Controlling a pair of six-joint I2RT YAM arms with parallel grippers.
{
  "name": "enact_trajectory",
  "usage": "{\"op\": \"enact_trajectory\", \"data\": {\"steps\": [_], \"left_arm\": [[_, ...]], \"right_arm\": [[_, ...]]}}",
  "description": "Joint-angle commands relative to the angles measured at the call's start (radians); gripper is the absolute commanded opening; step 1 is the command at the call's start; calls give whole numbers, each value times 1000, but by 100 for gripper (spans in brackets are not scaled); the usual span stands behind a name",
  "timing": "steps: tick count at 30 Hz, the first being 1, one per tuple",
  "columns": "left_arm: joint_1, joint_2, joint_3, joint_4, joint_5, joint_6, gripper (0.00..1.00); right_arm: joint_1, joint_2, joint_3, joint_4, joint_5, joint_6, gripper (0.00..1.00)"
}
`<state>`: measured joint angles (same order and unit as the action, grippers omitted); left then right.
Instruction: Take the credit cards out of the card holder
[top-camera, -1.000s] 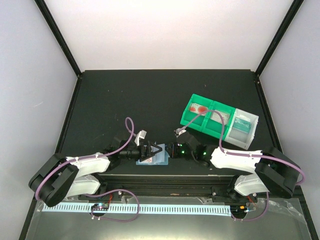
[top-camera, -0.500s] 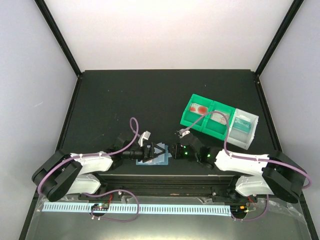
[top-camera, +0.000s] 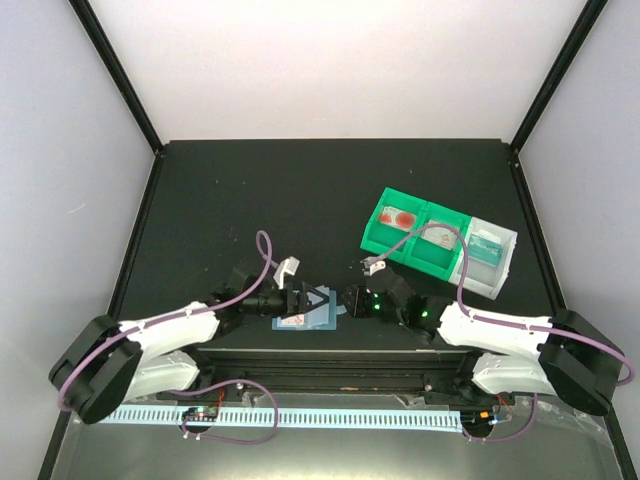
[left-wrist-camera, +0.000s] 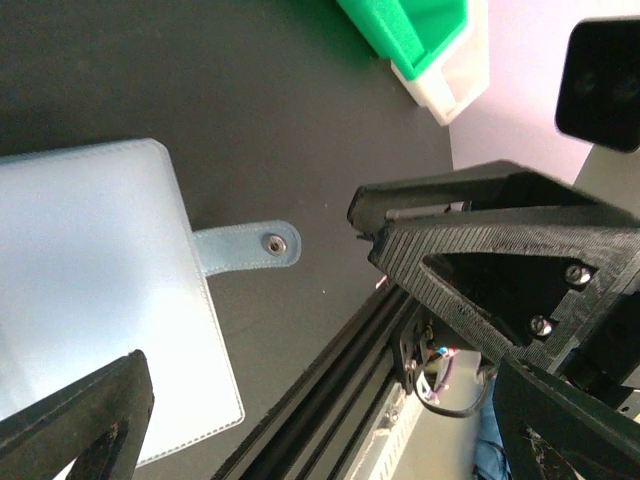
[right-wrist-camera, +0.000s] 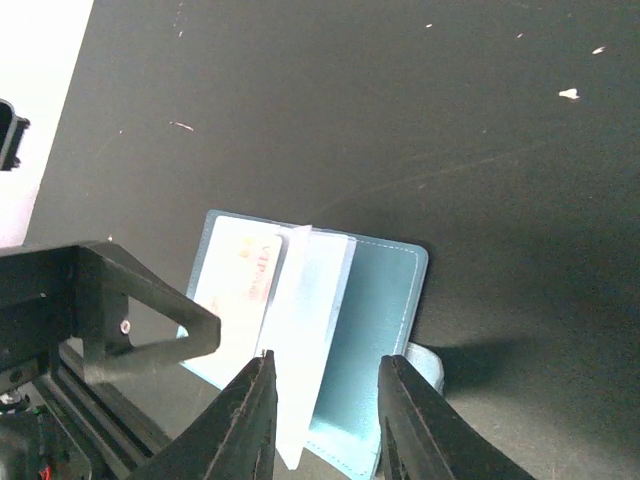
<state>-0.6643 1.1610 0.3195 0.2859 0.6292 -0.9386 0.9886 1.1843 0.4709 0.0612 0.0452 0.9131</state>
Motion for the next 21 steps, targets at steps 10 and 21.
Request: {"op": "enact_trajectory", "data": {"steps": [10, 21], "left_arm": [[178, -267, 30, -461, -161, 148, 93], [279, -348, -57, -478, -134, 155, 84]], "right_arm": [[12, 60, 106, 35, -70, 6, 31], [97, 230, 243, 82, -140, 4, 30]]}}
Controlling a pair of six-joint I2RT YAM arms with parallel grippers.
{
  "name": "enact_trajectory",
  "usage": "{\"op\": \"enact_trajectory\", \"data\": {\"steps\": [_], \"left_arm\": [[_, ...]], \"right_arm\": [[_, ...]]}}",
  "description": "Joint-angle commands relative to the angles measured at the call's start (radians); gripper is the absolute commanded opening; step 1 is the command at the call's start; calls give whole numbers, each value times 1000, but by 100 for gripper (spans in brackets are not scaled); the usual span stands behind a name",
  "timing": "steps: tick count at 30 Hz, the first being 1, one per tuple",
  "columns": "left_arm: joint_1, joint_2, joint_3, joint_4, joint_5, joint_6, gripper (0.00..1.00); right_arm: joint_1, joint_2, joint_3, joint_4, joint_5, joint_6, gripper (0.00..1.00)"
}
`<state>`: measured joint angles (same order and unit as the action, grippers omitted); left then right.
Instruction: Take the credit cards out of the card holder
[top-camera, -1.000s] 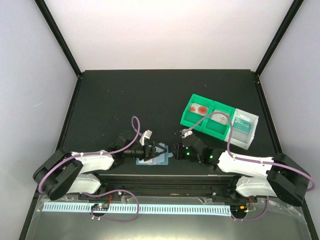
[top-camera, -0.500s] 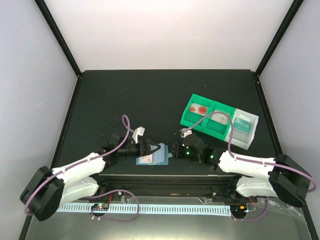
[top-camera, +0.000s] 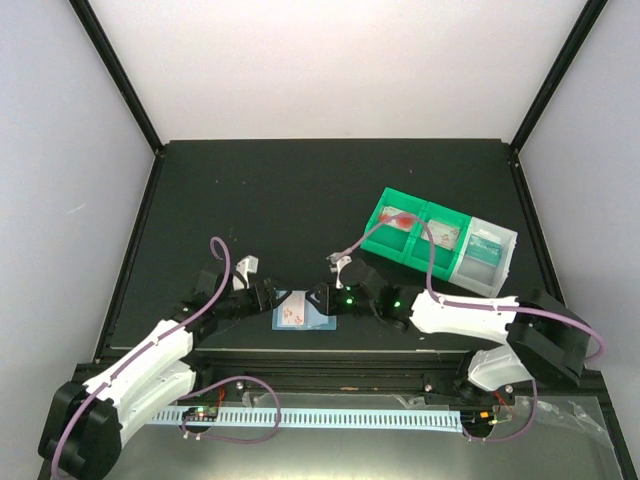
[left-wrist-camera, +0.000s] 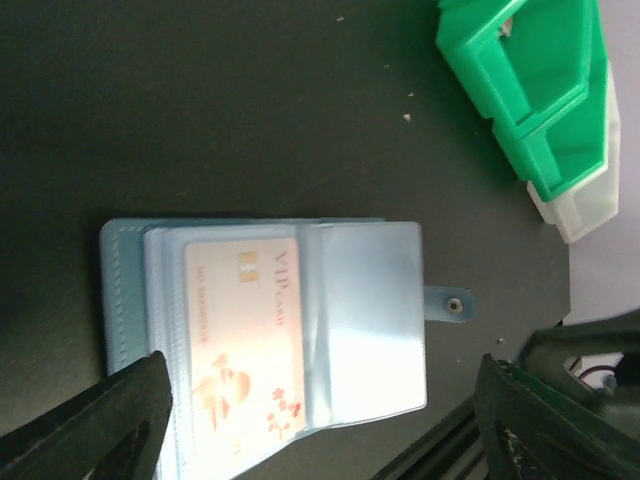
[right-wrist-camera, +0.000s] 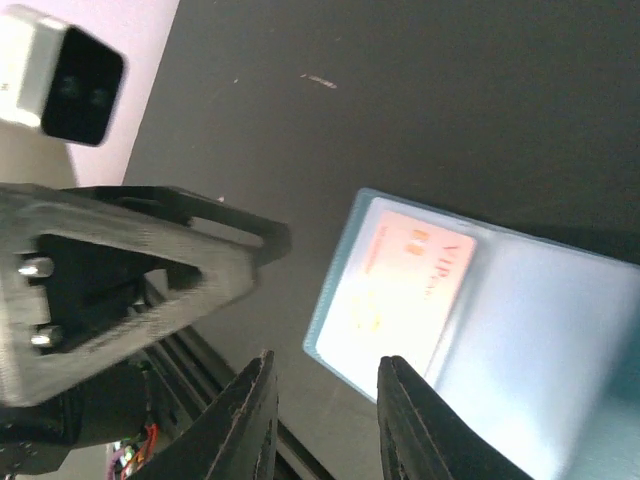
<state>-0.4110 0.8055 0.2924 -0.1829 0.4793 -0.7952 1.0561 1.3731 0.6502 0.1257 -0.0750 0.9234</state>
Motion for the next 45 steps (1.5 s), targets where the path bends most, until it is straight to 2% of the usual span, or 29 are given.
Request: {"op": "enact_trajectory", "data": {"steps": [1, 4, 9, 17, 21, 29, 36, 40, 45], "left_arm": [[32, 18, -34, 2, 40, 14, 82], [41, 51, -47, 30, 72, 11, 78], [46, 75, -72, 75, 98, -1, 77], [51, 68, -94, 90, 122, -4, 73], [51, 48, -119, 126, 146, -36, 67], [51, 28, -137, 134, 125, -47, 59], [51, 65, -148, 176, 130, -47, 51], [51, 87, -140, 184, 134, -19, 44], [51, 103, -138, 179, 116, 3, 42]], "right_arm": [[34, 55, 80, 13, -26, -10, 30], [40, 99, 116, -4, -26, -15, 29], [40, 190, 163, -29, -23, -31, 29], [40, 259, 191, -63, -39, -51, 29], [40, 311, 212, -87, -48, -55, 29], [39, 362, 192, -96, -28, -58, 28], [38, 376, 128, -54, -6, -52, 23], [35, 401, 100, -9, -27, -48, 21], [29, 398, 73, 23, -32, -43, 19]]}}
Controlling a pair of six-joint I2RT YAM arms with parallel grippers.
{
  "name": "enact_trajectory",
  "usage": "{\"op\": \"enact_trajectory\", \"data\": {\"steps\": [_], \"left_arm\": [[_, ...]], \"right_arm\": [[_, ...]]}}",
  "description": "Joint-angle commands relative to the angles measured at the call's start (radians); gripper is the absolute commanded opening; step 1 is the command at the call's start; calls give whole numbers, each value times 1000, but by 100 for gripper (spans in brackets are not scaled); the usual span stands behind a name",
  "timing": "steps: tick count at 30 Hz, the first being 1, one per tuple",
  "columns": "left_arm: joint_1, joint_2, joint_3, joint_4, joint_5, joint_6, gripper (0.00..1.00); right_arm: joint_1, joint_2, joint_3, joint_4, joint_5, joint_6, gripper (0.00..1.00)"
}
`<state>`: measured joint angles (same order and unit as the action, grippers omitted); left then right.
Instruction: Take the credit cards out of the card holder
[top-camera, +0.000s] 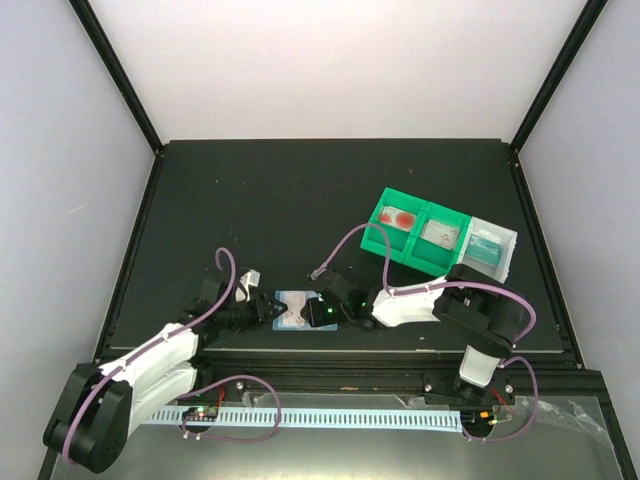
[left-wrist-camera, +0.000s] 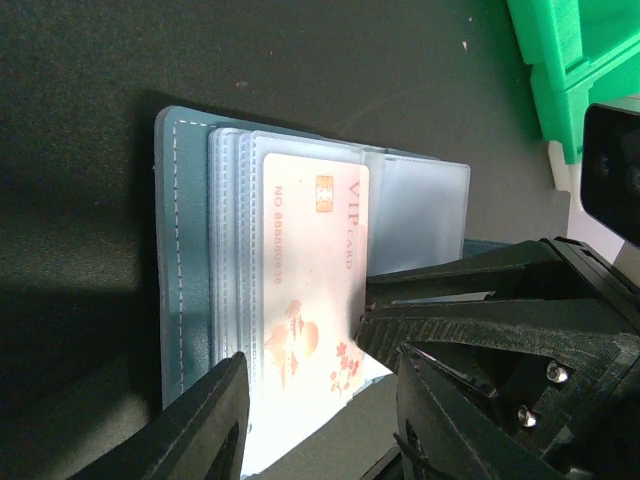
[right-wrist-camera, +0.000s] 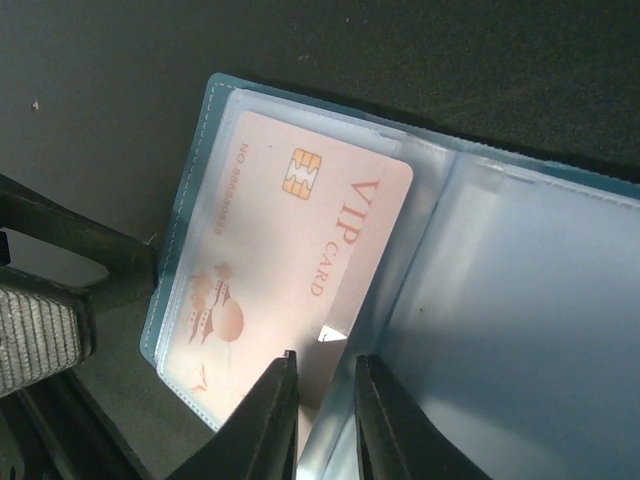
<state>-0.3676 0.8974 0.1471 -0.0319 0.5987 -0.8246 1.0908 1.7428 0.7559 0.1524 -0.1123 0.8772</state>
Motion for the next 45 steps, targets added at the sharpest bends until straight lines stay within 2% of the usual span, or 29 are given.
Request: {"op": "enact_trajectory", "data": {"steps": [1, 18, 23, 28, 35, 40, 45], "left_arm": [[7, 17, 5, 31, -7, 33, 41], [7, 130, 2, 91, 18, 59, 25], [7, 131, 3, 90, 15, 58, 20], [7, 124, 6, 77, 7, 58, 15], [7, 128, 11, 53, -10, 61, 13], [7, 138, 11, 50, -16, 67, 9], [7, 162, 11, 54, -20, 67, 6]], "right_arm": [[-8, 28, -33, -2, 4, 2, 18], [-36, -14, -82, 93, -35, 29, 1], [-40, -25, -86, 131, -84, 45, 1], [-39, -15, -89, 168, -111, 76, 13], [-51, 14, -89, 197, -136, 93, 17], [-62, 35, -92, 240, -166, 109, 17], [-76, 23, -118, 282, -171, 121, 5]]}}
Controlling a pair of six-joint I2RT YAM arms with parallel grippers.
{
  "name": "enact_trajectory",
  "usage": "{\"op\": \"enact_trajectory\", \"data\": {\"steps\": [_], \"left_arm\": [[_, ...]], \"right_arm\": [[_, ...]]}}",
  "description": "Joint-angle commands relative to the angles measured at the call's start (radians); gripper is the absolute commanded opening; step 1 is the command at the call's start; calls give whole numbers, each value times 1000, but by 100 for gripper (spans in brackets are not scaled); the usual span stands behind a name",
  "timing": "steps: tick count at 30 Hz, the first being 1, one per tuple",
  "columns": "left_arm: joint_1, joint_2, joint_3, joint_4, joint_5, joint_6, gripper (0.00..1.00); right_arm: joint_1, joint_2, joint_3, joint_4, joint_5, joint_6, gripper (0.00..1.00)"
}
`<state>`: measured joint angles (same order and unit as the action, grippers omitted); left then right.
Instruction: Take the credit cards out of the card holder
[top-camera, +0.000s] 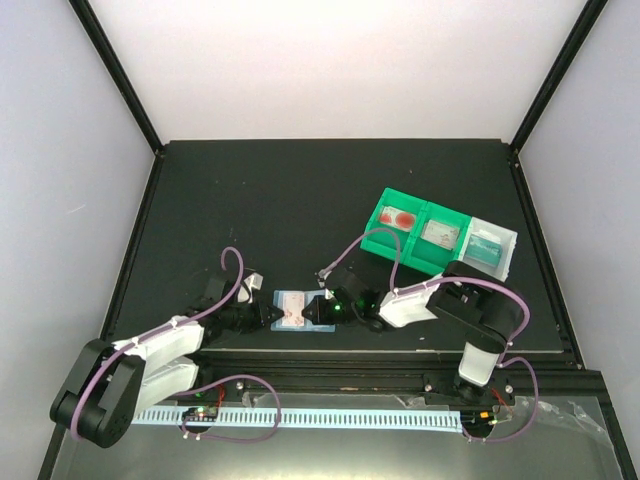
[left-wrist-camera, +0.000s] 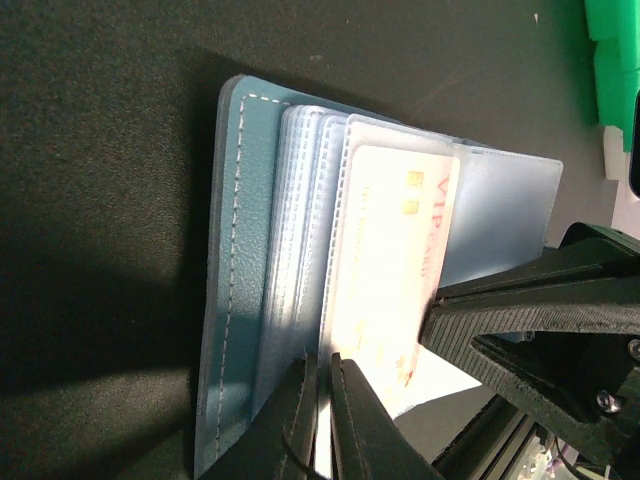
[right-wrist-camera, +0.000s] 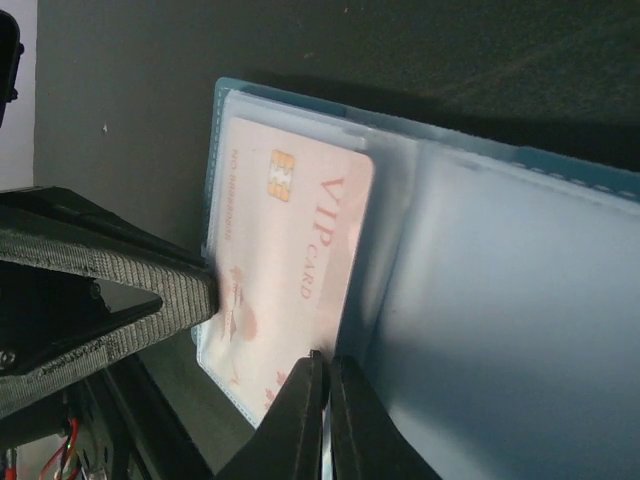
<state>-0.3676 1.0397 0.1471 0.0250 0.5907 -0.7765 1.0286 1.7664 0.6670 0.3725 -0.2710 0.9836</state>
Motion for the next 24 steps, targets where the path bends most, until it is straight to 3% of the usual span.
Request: {"op": "enact_trajectory", "data": {"steps": [1, 24], "left_arm": [[7, 25, 11, -1, -14, 19, 6], [7, 39, 16, -4, -29, 16, 6]], "right_arm": [[-17, -5, -39, 73, -13, 16, 3], [-72, -78, -124, 123, -32, 31, 1]]}}
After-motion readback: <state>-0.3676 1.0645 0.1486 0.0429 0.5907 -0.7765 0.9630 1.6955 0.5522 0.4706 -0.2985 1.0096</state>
